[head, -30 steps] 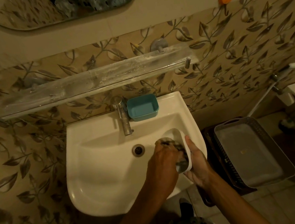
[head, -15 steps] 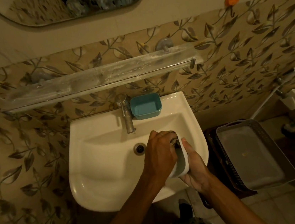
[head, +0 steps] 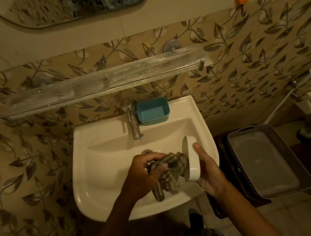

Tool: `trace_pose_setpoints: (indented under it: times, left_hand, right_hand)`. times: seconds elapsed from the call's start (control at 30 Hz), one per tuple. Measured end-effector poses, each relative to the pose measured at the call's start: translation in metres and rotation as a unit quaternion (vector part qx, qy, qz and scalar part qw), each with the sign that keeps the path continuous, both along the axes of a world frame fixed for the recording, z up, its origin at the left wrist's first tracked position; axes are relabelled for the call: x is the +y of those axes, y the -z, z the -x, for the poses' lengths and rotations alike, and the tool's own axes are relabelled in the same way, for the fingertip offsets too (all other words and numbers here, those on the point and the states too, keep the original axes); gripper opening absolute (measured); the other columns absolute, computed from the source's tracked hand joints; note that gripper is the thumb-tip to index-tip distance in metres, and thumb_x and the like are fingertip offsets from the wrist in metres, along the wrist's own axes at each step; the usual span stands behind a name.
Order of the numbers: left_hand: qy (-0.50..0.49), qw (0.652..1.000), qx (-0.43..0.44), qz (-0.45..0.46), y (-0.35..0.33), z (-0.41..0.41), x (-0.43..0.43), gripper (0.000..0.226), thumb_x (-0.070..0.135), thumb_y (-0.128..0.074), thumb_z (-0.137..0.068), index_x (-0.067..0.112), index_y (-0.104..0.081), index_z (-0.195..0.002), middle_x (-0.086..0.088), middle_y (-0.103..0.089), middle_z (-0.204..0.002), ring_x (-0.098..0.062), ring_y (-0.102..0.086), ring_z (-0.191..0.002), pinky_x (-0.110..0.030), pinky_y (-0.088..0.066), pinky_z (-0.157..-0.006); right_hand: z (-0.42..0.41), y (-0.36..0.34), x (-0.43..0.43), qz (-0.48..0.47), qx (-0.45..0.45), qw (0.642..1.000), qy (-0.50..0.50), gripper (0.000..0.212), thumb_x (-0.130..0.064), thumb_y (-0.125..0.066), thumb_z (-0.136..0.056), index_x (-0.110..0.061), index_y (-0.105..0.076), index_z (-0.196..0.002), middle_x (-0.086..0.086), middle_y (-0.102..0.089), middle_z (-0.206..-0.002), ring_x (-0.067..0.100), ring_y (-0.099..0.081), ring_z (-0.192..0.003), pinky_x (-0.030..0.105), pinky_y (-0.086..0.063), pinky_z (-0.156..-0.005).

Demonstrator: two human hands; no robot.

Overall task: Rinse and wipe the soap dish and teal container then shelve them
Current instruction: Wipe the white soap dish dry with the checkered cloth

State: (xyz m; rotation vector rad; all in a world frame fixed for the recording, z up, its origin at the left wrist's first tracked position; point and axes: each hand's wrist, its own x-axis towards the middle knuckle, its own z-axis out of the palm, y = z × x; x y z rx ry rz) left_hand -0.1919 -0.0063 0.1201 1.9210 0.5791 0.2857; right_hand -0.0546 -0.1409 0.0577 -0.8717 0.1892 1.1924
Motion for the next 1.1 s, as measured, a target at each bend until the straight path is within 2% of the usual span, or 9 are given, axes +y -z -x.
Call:
trace_pose_setpoints:
  times: [0.1,0.2,0.4,0.53,0.6,0.7,0.87,1.0,1.1]
  left_hand:
    - [-0.148,0.969,-0.077,0.182,0.006,0.009,-0.009,0.027,0.008,-0.061,-0.085,0.032,-0.073,-0.088,0.001,-0.074,-0.085,-0.013,-0.071,-0.079,-0.025,-0.057,-0.061]
    - [-0.218,0.916,-0.103,0.32,0.013,0.007,-0.031,0.023,0.026,-0.06,-0.078,0.02,-0.066,-0.099,-0.003,-0.074,-0.092,-0.019,-0.071,-0.081,-0.033,-0.058,-0.061]
    - [-0.134,0.988,-0.022,0.074,0.022,0.001,-0.088,0.038,0.053,-0.048,-0.087,0.04,-0.04,-0.121,0.001,-0.049,-0.138,-0.01,-0.056,-0.117,-0.035,-0.054,-0.093]
    - [-0.18,0.983,-0.026,-0.032,0.023,-0.005,-0.092,0.036,0.044,-0.039,-0.092,0.052,-0.023,-0.123,0.016,-0.045,-0.129,0.004,-0.05,-0.114,-0.013,-0.047,-0.091]
    - [-0.185,0.982,-0.031,-0.036,0.02,-0.012,-0.086,0.035,0.043,-0.038,-0.092,0.049,-0.026,-0.124,0.015,-0.049,-0.125,0.002,-0.054,-0.109,-0.012,-0.049,-0.086]
    - [-0.184,0.982,-0.032,-0.034,0.013,-0.024,-0.063,0.028,0.034,-0.041,-0.096,0.031,-0.034,-0.123,0.002,-0.058,-0.119,-0.007,-0.061,-0.102,-0.028,-0.055,-0.084]
    - [-0.193,0.98,0.013,0.037,0.009,-0.036,-0.04,0.02,0.03,-0.039,-0.098,0.035,-0.036,-0.118,0.001,-0.062,-0.113,-0.009,-0.064,-0.093,-0.028,-0.057,-0.076]
    - [-0.193,0.978,-0.02,0.069,0.014,-0.021,-0.1,0.035,0.047,-0.037,-0.092,0.062,-0.02,-0.118,0.014,-0.055,-0.122,-0.002,-0.062,-0.102,-0.021,-0.055,-0.08]
    - [-0.214,0.975,-0.03,0.056,0.015,-0.022,-0.092,0.035,0.043,-0.038,-0.093,0.047,-0.024,-0.125,0.004,-0.057,-0.125,-0.009,-0.062,-0.105,-0.029,-0.057,-0.085]
  right_hand:
    - [0.0,0.001,0.006,0.033,-0.031,0.999,0.029,0.065,-0.047,-0.067,-0.076,-0.015,-0.055,-0.131,0.012,-0.071,-0.108,0.028,-0.069,-0.096,0.039,-0.059,-0.068]
    - [0.005,0.003,0.014,0.051,-0.071,0.996,0.033,0.065,-0.049,-0.068,-0.076,-0.014,-0.056,-0.13,0.019,-0.067,-0.117,0.036,-0.064,-0.107,0.048,-0.056,-0.082]
    - [0.025,0.0,0.027,0.119,-0.15,0.979,0.07,0.064,-0.05,-0.079,-0.057,-0.015,-0.066,-0.109,0.022,-0.071,-0.104,0.04,-0.068,-0.096,0.054,-0.055,-0.086]
    - [0.028,-0.006,0.024,0.093,-0.216,0.971,0.031,0.048,-0.051,-0.077,-0.063,-0.018,-0.072,-0.098,0.02,-0.073,-0.097,0.036,-0.07,-0.088,0.046,-0.059,-0.076]
    - [0.024,-0.01,0.022,0.084,-0.242,0.967,0.013,0.046,-0.048,-0.076,-0.065,-0.019,-0.071,-0.101,0.017,-0.074,-0.097,0.034,-0.071,-0.088,0.041,-0.06,-0.072]
    - [0.021,-0.014,0.018,0.077,-0.293,0.953,-0.011,0.049,-0.047,-0.076,-0.064,-0.021,-0.071,-0.105,0.011,-0.075,-0.096,0.031,-0.071,-0.09,0.038,-0.059,-0.071]
    - [0.017,-0.014,0.023,0.105,-0.294,0.949,0.038,0.044,-0.029,-0.078,-0.072,-0.021,-0.069,-0.114,0.008,-0.075,-0.1,0.026,-0.072,-0.09,0.037,-0.06,-0.073]
    - [0.003,-0.021,0.037,0.155,-0.249,0.943,0.159,0.031,-0.024,-0.077,-0.078,-0.016,-0.072,-0.108,0.011,-0.075,-0.098,0.029,-0.072,-0.088,0.038,-0.061,-0.07]
    - [0.01,-0.023,0.037,0.138,-0.293,0.937,0.129,0.022,-0.028,-0.076,-0.079,-0.021,-0.074,-0.099,0.005,-0.077,-0.089,0.024,-0.074,-0.081,0.029,-0.059,-0.062]
